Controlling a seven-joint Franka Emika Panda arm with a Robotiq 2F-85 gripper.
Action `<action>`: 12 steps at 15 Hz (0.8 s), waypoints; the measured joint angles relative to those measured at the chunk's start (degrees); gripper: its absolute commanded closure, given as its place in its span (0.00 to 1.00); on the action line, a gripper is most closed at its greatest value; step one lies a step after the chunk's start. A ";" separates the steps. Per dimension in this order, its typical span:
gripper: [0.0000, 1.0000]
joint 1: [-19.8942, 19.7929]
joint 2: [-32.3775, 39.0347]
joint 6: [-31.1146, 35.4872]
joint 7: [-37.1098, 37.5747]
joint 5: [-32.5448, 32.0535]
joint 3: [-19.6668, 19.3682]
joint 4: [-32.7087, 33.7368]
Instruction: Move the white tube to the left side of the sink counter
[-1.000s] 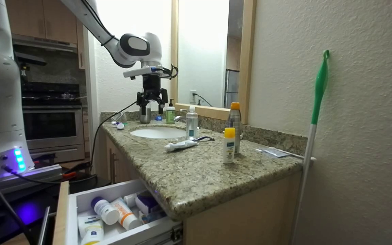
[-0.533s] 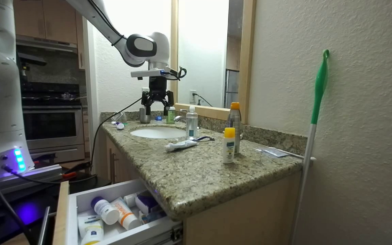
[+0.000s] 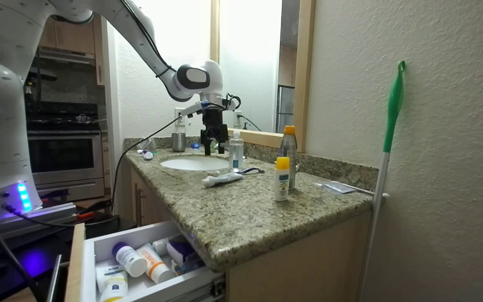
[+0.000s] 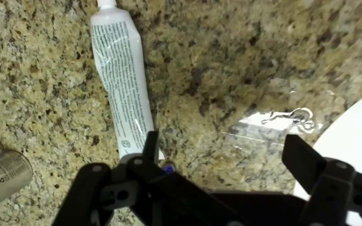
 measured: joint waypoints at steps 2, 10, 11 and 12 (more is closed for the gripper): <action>0.00 -0.01 2.53 0.01 0.82 -0.05 0.27 1.51; 0.00 -0.46 1.57 -0.56 3.05 0.63 0.25 2.04; 0.00 -0.94 1.84 -1.60 4.35 2.05 0.19 2.51; 0.00 -1.57 1.80 -2.85 5.63 3.00 -0.13 2.61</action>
